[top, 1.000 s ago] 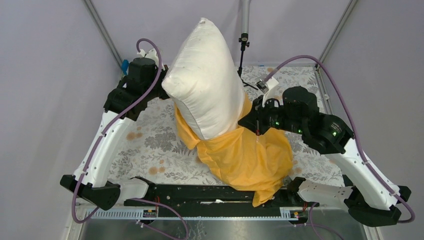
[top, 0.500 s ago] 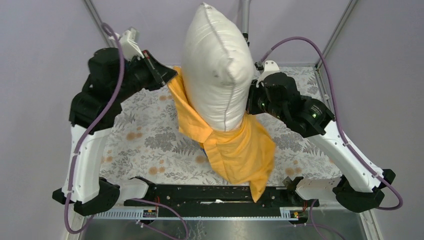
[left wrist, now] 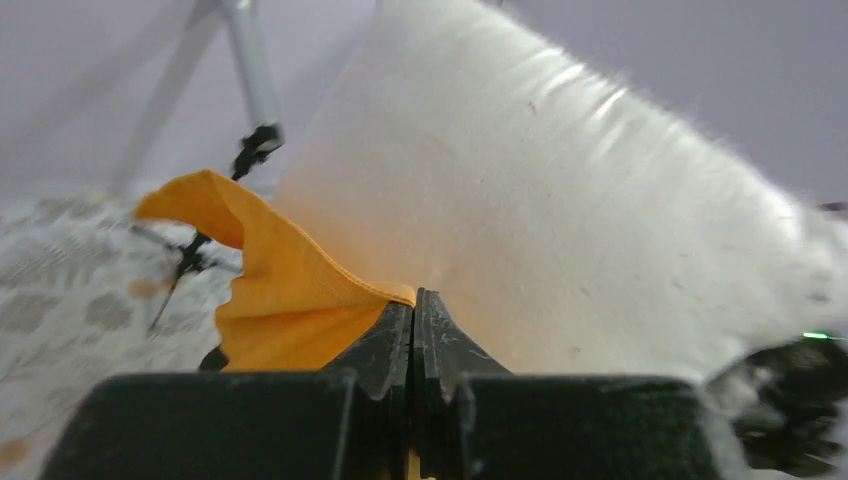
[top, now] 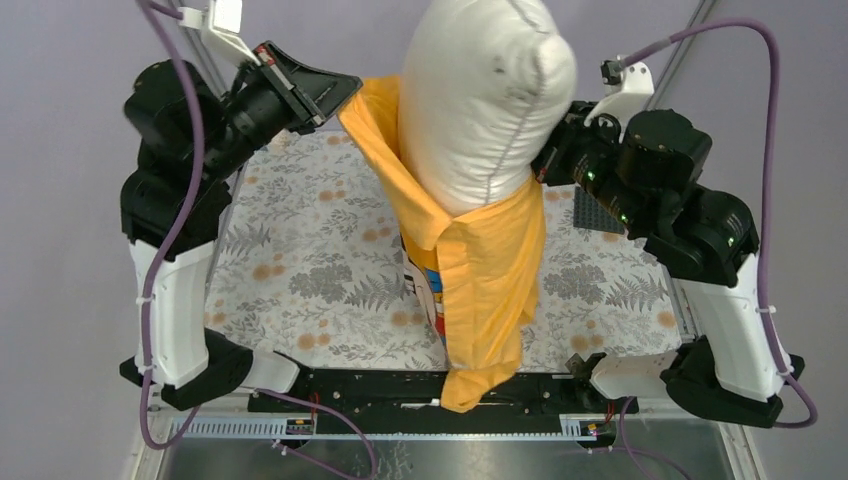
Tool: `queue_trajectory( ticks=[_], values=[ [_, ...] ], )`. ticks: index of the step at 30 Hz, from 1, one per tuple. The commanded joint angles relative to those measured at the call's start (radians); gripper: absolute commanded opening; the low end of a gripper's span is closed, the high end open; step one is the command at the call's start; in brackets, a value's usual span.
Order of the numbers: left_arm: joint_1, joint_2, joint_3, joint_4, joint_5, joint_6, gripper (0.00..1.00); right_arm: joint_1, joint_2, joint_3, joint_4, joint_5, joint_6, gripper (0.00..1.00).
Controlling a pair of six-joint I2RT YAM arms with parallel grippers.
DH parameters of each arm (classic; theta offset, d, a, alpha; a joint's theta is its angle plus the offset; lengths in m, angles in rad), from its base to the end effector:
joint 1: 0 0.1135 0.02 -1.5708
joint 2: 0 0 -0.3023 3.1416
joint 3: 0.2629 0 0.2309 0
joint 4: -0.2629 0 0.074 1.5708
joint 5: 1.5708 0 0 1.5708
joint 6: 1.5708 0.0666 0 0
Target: Put the pillow into the pillowcase
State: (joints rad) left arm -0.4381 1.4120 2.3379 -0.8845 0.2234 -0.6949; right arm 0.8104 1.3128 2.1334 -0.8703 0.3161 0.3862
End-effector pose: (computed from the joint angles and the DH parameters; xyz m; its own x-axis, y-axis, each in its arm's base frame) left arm 0.1722 -0.0970 0.6320 -0.3644 -0.5188 -0.7733 0.4957 0.5949 -0.6327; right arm 0.1447 0.1220 0.6030 -0.2105 0.2981 -0.9310 -0.4268 0.8288 0.3619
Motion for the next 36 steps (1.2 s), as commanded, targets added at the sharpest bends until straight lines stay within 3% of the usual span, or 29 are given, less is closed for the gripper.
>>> queue_trajectory(
  ticks=[1, 3, 8, 10, 12, 16, 20, 23, 30, 32, 33, 36],
  values=[
    [-0.005, -0.111, -0.007, 0.458, 0.023, -0.125, 0.00, -0.002, -0.038, -0.145, 0.127, 0.002, 0.019, 0.00],
    [-0.006, -0.094, -0.043, 0.476, 0.043, -0.136, 0.00, -0.002, -0.039, -0.067, 0.111, 0.031, 0.000, 0.00],
    [-0.008, -0.070, -0.228, 0.435, 0.164, -0.116, 0.00, -0.002, 0.062, 0.400, 0.049, 0.112, -0.103, 0.00],
    [-0.008, -0.067, -0.233, 0.412, 0.172, -0.091, 0.00, -0.003, 0.071, 0.458, 0.089, 0.128, -0.141, 0.00],
    [-0.008, -0.061, -0.149, 0.404, 0.153, -0.077, 0.00, -0.002, 0.026, 0.356, 0.164, 0.128, -0.154, 0.00],
    [-0.008, -0.022, 0.130, 0.445, 0.072, -0.062, 0.00, -0.002, -0.086, -0.001, 0.233, 0.107, -0.090, 0.00],
    [-0.008, -0.100, 0.060, 0.653, -0.047, -0.060, 0.00, -0.002, -0.210, -0.342, 0.349, 0.077, -0.020, 0.00],
    [-0.008, -0.102, 0.028, 0.661, -0.030, -0.078, 0.00, -0.002, -0.192, -0.249, 0.321, 0.103, -0.048, 0.00],
    [-0.035, -0.140, -0.422, 0.674, 0.161, -0.179, 0.00, -0.002, 0.045, 0.486, 0.181, 0.197, -0.249, 0.00],
    [-0.046, -0.126, -0.400, 0.642, 0.165, -0.155, 0.00, -0.002, 0.020, 0.435, 0.194, 0.214, -0.258, 0.00],
    [-0.047, -0.111, -0.326, 0.596, 0.144, -0.128, 0.00, -0.002, -0.019, 0.329, 0.214, 0.222, -0.250, 0.00],
    [-0.046, -0.014, 0.053, 0.435, 0.056, -0.035, 0.00, -0.002, -0.170, -0.053, 0.300, 0.218, -0.186, 0.00]
  ],
)
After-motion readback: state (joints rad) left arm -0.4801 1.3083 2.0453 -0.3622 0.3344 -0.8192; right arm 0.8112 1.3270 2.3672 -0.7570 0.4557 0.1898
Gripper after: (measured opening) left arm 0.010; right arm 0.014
